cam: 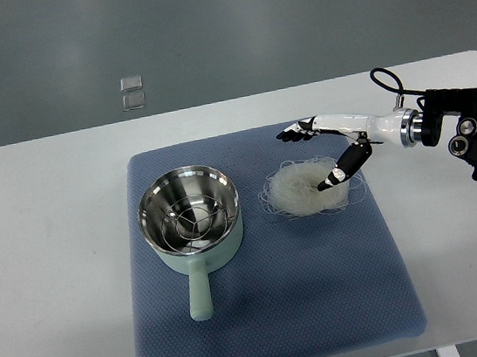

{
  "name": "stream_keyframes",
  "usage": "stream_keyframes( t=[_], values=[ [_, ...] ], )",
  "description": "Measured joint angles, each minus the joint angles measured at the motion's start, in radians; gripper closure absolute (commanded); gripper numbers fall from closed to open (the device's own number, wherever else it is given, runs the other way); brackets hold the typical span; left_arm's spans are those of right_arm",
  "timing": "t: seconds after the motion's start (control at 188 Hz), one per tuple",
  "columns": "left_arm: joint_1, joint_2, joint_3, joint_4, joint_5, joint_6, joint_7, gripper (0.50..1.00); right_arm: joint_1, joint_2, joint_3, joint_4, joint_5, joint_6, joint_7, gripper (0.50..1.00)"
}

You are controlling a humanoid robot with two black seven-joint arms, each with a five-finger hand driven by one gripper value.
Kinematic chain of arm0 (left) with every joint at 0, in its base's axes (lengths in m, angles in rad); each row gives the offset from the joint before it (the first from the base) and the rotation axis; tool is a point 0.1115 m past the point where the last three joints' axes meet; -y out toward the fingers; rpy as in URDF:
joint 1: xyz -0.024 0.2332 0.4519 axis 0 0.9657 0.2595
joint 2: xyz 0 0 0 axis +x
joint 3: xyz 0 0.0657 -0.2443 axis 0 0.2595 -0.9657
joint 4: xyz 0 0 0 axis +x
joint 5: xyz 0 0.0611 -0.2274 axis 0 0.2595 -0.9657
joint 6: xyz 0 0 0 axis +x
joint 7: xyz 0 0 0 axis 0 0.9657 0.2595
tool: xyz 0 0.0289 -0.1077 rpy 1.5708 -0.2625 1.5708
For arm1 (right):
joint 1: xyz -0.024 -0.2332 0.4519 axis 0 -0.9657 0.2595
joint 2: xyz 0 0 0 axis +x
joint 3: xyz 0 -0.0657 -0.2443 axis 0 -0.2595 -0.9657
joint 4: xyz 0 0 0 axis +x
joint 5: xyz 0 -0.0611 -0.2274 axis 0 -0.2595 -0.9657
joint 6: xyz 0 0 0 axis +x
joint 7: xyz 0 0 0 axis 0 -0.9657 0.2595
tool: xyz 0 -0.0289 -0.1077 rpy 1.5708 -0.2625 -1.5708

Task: Put vermicelli into pot with right hand
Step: 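Close the right hand fingers around the vermicelli bundle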

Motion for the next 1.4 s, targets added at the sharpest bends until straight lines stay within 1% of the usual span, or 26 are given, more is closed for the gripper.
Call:
stream_keyframes(
  t=[0.112, 0.229, 0.765, 1.01, 1.042, 1.079, 1.121, 1.127, 1.143, 1.148, 1.153, 1.159, 1.164, 1.169, 1.174, 1.18, 1.185, 1.19, 1.196, 1.201, 1.206, 1.212, 1.281, 1.313, 1.318, 1.398],
  values=[
    [0.000, 0.000, 0.000, 0.000, 0.000, 0.000, 0.000, 0.500, 0.007, -0.002, -0.073, 0.000, -0.033, -0.069, 0.000, 0.572],
    [0.000, 0.000, 0.000, 0.000, 0.000, 0.000, 0.000, 0.500, 0.011, -0.001, -0.133, 0.000, -0.041, -0.109, -0.002, 0.572],
    [0.000, 0.000, 0.000, 0.000, 0.000, 0.000, 0.000, 0.500, 0.001, 0.024, -0.165, -0.008, -0.073, -0.125, -0.014, 0.576],
    [0.000, 0.000, 0.000, 0.000, 0.000, 0.000, 0.000, 0.500, 0.007, 0.023, -0.179, -0.012, -0.073, -0.165, -0.014, 0.599],
    [0.000, 0.000, 0.000, 0.000, 0.000, 0.000, 0.000, 0.500, 0.007, 0.023, -0.179, -0.012, -0.073, -0.167, -0.014, 0.621],
    [0.000, 0.000, 0.000, 0.000, 0.000, 0.000, 0.000, 0.500, 0.007, 0.023, -0.179, -0.012, -0.073, -0.167, -0.014, 0.670],
    [0.000, 0.000, 0.000, 0.000, 0.000, 0.000, 0.000, 0.500, 0.007, 0.024, -0.180, -0.012, -0.073, -0.168, -0.014, 0.691],
    [0.000, 0.000, 0.000, 0.000, 0.000, 0.000, 0.000, 0.500, 0.007, 0.024, -0.180, -0.012, -0.073, -0.168, -0.014, 0.703],
    [0.000, 0.000, 0.000, 0.000, 0.000, 0.000, 0.000, 0.500, 0.007, 0.024, -0.180, -0.012, -0.073, -0.168, -0.014, 0.713],
    [0.000, 0.000, 0.000, 0.000, 0.000, 0.000, 0.000, 0.500, 0.007, 0.024, -0.180, -0.012, -0.073, -0.168, -0.014, 0.730],
    [0.000, 0.000, 0.000, 0.000, 0.000, 0.000, 0.000, 0.500, 0.007, 0.024, -0.180, -0.012, -0.073, -0.168, -0.014, 0.730],
    [0.000, 0.000, 0.000, 0.000, 0.000, 0.000, 0.000, 0.500, 0.007, 0.025, -0.180, -0.012, -0.073, -0.168, -0.014, 0.750],
    [0.000, 0.000, 0.000, 0.000, 0.000, 0.000, 0.000, 0.500, 0.007, 0.025, -0.180, -0.012, -0.073, -0.168, -0.014, 0.750],
    [0.000, 0.000, 0.000, 0.000, 0.000, 0.000, 0.000, 0.500, 0.007, 0.025, -0.180, -0.012, -0.073, -0.168, -0.014, 0.775],
    [0.000, 0.000, 0.000, 0.000, 0.000, 0.000, 0.000, 0.500, 0.007, 0.025, -0.180, -0.012, -0.073, -0.168, -0.014, 0.775],
    [0.000, 0.000, 0.000, 0.000, 0.000, 0.000, 0.000, 0.500, 0.007, 0.026, -0.180, -0.012, -0.073, -0.168, -0.014, 0.795],
    [0.000, 0.000, 0.000, 0.000, 0.000, 0.000, 0.000, 0.500, 0.007, 0.026, -0.180, -0.012, -0.073, -0.168, -0.014, 0.795],
    [0.000, 0.000, 0.000, 0.000, 0.000, 0.000, 0.000, 0.500, 0.007, 0.027, -0.180, -0.012, -0.073, -0.168, -0.014, 0.819],
    [0.000, 0.000, 0.000, 0.000, 0.000, 0.000, 0.000, 0.500, 0.007, 0.027, -0.180, -0.012, -0.073, -0.168, -0.014, 0.820],
    [0.000, 0.000, 0.000, 0.000, 0.000, 0.000, 0.000, 0.500, 0.007, 0.028, -0.180, -0.012, -0.073, -0.168, -0.014, 0.844],
    [0.000, 0.000, 0.000, 0.000, 0.000, 0.000, 0.000, 0.500, 0.007, 0.028, -0.180, -0.012, -0.073, -0.168, -0.014, 0.844],
    [0.000, 0.000, 0.000, 0.000, 0.000, 0.000, 0.000, 0.500, 0.007, 0.029, -0.180, -0.012, -0.073, -0.168, -0.013, 0.862],
    [0.000, 0.000, 0.000, 0.000, 0.000, 0.000, 0.000, 0.500, 0.006, 0.037, -0.180, -0.012, -0.073, -0.169, -0.010, 0.938],
    [0.000, 0.000, 0.000, 0.000, 0.000, 0.000, 0.000, 0.500, 0.006, 0.039, -0.181, -0.011, -0.073, -0.169, -0.009, 0.979],
    [0.000, 0.000, 0.000, 0.000, 0.000, 0.000, 0.000, 0.500, 0.006, 0.040, -0.181, -0.011, -0.073, -0.169, -0.008, 0.993],
    [0.000, 0.000, 0.000, 0.000, 0.000, 0.000, 0.000, 0.500, 0.007, 0.042, -0.181, -0.011, -0.076, -0.169, -0.006, 1.000]
  ],
)
